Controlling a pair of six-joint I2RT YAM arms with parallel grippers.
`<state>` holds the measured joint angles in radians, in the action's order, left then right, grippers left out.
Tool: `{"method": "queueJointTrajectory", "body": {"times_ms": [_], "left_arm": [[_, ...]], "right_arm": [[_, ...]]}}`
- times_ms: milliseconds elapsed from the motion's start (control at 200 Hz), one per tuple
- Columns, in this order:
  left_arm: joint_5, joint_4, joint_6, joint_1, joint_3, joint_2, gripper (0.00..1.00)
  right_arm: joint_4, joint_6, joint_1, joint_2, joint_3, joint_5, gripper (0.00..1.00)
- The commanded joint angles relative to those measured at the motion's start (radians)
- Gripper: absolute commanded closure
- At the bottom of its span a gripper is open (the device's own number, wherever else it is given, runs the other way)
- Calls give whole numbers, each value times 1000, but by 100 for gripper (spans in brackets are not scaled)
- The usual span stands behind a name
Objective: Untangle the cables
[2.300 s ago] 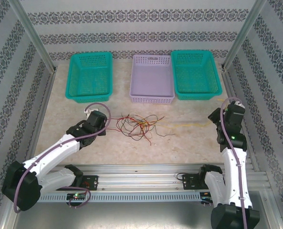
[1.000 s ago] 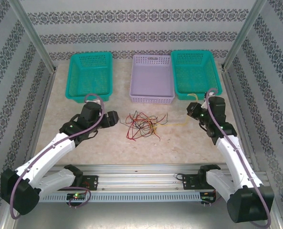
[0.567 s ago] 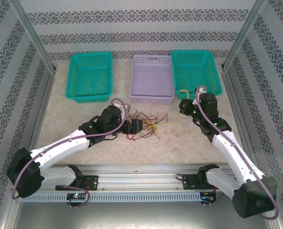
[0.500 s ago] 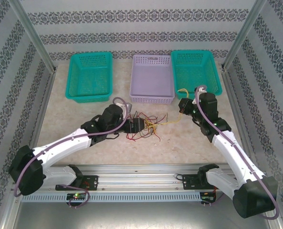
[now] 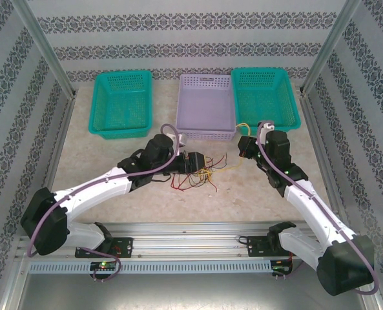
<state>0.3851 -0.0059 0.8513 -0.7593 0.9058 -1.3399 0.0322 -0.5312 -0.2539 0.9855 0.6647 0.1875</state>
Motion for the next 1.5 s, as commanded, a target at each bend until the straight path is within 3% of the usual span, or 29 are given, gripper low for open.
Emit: {"method": "queueJointTrajectory", "body": {"times_ms": [0,120,215,460,679,779,929,1024,1354,1494], "left_arm": [[51,9,25,-24,29,-24,30],[66,-45,7,-29,53,-56,33],[59,-72,1,-29,61,-76,47],[37,-88,-14,-29,92,-101,65],[28,-80,-19,-28,93,-102,100],[6,-68,-17,-28,81,-81,100],[-105,-75,12,-28,35,0,100],[-178,-52,56,-28,-8,64,100],[-356,-21,121,-28,-91,200,100],[-395,4,105,-28,-91,220,100]], "right_arm": [[-57,15,-17,-28,-7,-18,100],[-58,23,-29,-46,-4,-37,100],[-65,28,-39,-58,-8,-48,100],[-74,49,-66,-66,-17,-40,100],[-82,61,-73,-82,-35,-40,100],[-70,77,-73,-84,-29,-28,100],[-30,96,-67,-114,-11,-37,55],[55,99,-61,-119,24,-57,33],[82,6,-77,-152,26,183,21],[129,19,-96,-177,20,127,19]]}}
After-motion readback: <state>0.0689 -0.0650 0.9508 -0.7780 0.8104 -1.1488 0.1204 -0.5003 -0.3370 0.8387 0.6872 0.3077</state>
